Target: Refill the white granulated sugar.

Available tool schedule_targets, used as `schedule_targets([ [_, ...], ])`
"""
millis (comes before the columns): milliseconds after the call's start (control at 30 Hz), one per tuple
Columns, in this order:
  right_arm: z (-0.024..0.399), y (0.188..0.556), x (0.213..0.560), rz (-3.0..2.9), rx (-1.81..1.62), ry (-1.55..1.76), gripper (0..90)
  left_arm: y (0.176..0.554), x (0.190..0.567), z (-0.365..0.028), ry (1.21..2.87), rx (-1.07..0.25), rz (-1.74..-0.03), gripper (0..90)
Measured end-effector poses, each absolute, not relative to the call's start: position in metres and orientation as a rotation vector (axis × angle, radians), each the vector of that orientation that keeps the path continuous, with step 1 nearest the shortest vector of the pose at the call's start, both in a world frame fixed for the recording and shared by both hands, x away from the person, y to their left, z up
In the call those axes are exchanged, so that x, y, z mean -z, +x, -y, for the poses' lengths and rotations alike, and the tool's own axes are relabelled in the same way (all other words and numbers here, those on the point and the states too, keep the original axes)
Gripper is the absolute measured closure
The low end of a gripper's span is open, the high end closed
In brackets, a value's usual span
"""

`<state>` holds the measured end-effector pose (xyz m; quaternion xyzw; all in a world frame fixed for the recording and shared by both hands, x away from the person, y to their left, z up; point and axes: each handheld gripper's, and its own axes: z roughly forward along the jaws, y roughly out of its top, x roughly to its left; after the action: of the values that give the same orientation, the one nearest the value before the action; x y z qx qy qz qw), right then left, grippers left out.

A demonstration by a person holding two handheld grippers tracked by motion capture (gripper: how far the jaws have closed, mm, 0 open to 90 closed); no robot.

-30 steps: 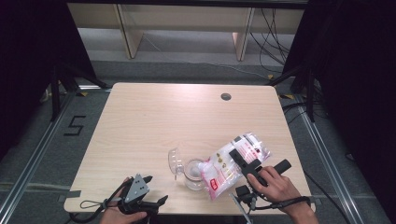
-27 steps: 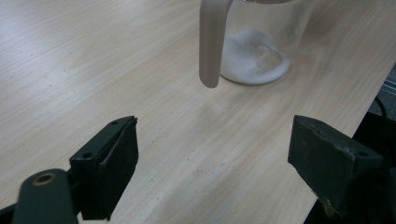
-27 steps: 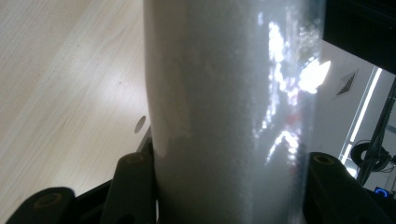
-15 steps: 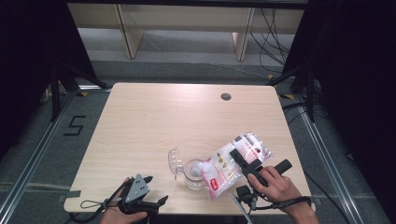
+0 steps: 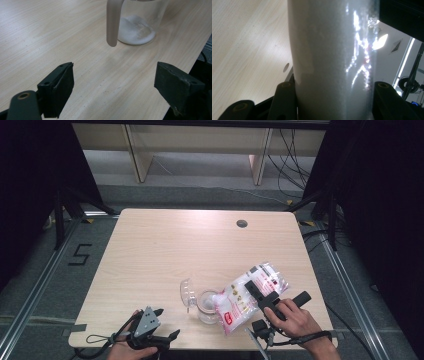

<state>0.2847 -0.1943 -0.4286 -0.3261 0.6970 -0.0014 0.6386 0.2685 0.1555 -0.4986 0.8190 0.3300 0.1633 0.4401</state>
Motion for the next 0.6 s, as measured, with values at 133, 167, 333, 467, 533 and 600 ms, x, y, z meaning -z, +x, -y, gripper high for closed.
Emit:
schedule_targets([
  [133,0.1941,0.2836,0.4294,-1.604,-0.015,-0.721,57.6,0.2687,0.4996,-0.1548,2.028,-0.392,-0.818,15.8],
  [167,0.1945,0.2834,0.4297,-1.601,-0.020,-0.718,57.7,0.2686,0.4996,-0.1547,2.030,-0.389,-0.818,15.9],
  [333,0.1939,0.2822,0.4287,-1.601,-0.025,-0.728,58.0,0.2691,0.4994,-0.1552,2.033,-0.396,-0.817,15.8],
  [467,0.1935,0.2818,0.4283,-1.596,-0.024,-0.734,58.2,0.2683,0.4993,-0.1549,2.029,-0.391,-0.821,15.9],
  [533,0.1934,0.2816,0.4277,-1.593,-0.021,-0.739,58.3,0.2688,0.4994,-0.1550,2.032,-0.397,-0.815,16.8],
  [600,0.1930,0.2817,0.4268,-1.584,-0.012,-0.755,58.4,0.2687,0.4989,-0.1553,2.038,-0.402,-0.815,16.9],
])
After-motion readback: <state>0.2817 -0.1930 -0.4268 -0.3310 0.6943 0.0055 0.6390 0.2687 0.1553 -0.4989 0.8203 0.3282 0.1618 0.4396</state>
